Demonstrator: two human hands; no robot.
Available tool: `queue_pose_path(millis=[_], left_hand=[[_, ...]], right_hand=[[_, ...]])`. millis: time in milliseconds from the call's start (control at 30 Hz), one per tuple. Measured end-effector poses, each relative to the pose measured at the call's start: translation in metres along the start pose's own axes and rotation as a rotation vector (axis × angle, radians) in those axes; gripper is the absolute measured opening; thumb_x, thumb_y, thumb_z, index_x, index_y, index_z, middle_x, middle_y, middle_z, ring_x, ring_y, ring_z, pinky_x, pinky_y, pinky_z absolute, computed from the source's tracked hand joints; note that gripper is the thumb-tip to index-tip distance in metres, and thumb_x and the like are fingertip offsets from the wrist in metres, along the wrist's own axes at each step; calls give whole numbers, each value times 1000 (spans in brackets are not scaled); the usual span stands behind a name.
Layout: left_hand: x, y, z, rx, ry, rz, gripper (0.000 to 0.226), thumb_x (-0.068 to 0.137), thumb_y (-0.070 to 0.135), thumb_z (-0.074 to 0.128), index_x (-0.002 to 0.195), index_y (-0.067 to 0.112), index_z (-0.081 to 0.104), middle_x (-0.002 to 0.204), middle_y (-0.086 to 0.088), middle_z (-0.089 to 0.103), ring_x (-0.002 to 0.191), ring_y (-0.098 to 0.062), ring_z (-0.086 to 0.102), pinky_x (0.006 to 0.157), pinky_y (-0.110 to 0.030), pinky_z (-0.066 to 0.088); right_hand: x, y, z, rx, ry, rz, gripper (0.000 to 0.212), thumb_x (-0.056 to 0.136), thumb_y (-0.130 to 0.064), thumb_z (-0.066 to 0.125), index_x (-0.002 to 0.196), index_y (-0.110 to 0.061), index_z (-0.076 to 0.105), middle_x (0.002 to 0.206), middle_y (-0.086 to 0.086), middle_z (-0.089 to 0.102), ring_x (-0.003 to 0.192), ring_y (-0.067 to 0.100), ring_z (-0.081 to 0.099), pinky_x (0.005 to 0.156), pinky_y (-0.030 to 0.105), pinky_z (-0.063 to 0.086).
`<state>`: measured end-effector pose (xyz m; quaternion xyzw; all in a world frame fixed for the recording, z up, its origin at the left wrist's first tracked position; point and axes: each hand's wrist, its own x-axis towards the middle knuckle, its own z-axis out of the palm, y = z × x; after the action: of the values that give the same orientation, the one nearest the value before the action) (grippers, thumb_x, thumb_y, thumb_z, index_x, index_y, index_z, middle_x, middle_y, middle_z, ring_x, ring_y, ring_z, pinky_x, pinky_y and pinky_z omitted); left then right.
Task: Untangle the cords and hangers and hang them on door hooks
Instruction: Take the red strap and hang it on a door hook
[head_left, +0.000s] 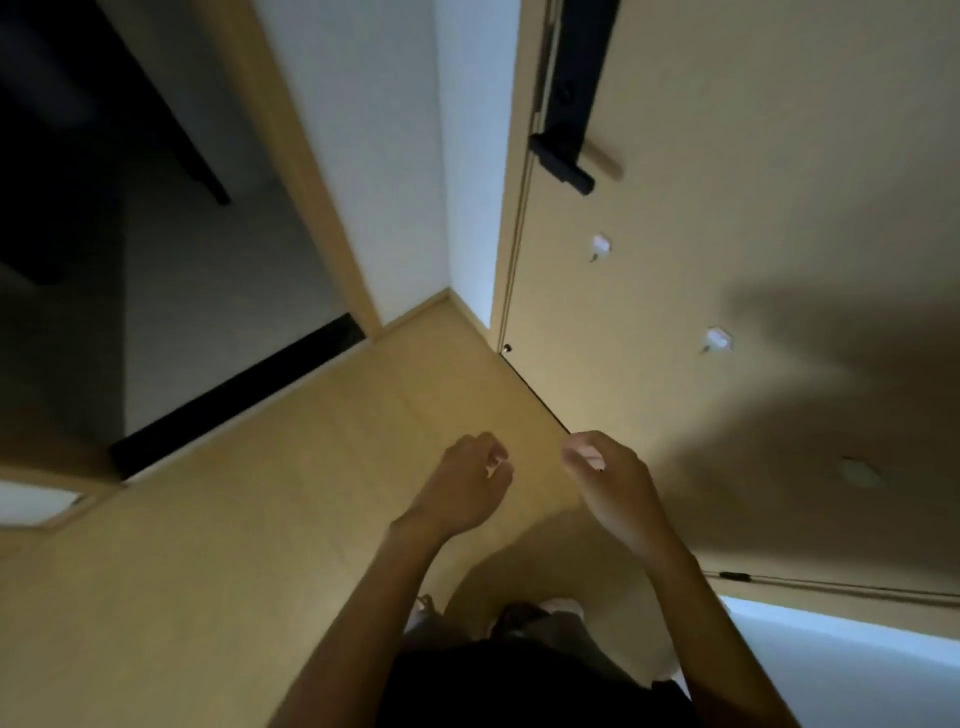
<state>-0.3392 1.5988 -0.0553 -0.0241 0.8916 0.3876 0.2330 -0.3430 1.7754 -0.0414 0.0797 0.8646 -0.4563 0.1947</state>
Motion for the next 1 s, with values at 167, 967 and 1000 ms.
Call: queue_pose_path(millis=[167,967,1000], left_hand=[[-49,-107,-34,-109,86,-240,27,95,27,46,115,12,55,118,-8,56,106,-20,55,89,-29,45],[-202,-374,-175,-604,420,-976,36,95,33,43,123,13,52,126,-9,57,115,-25,53,92,-31,42],[-202,-382,-190,-611,435,-988,36,96,33,43,124,12,51,126,-9,57,115,-26,53,93,-31,42]], right_hand=[[6,-30,104,-160,-271,2,23,94,-29,52,113,-19,61,106,-5,62,101,10,58,71,14,40],[56,-244,470,-962,-979,-595,32,95,-33,47,124,-20,55,128,-2,54,121,17,49,95,26,38],[59,-252,480,-989,-1007,-589,32,96,-33,45,124,-21,54,128,-3,54,120,15,49,93,24,37]])
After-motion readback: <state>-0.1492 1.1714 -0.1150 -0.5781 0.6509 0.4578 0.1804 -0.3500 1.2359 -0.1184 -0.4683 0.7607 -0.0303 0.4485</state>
